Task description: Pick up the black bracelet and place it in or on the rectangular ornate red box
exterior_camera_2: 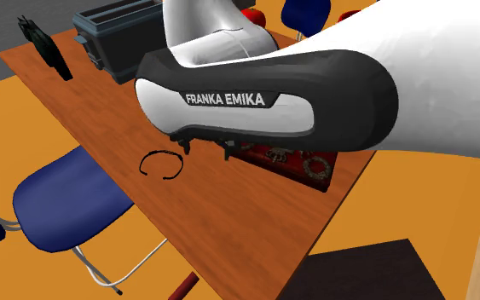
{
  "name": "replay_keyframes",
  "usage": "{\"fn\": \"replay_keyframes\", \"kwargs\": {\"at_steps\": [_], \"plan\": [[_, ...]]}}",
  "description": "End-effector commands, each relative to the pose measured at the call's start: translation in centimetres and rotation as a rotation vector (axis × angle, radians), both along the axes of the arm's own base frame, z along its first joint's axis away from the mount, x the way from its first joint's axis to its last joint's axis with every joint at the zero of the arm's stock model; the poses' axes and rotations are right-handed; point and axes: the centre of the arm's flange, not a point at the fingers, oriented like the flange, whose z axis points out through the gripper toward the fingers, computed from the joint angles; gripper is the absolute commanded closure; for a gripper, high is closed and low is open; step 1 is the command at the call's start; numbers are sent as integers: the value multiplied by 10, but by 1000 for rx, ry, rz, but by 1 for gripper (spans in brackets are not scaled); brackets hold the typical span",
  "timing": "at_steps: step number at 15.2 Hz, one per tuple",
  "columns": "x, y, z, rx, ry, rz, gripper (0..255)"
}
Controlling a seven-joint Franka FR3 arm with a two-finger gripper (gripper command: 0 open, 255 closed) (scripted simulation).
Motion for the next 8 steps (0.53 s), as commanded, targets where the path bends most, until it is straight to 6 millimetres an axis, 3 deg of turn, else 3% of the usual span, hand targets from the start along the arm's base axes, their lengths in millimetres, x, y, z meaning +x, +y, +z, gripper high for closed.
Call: {"fn": "replay_keyframes", "kwargs": {"at_steps": [1,5,8], "plan": [[10,24,-12,1,4,-21,0],[31,68,-33,0,13,-56,0],[34,74,-46,0,14,-60,0]]}}
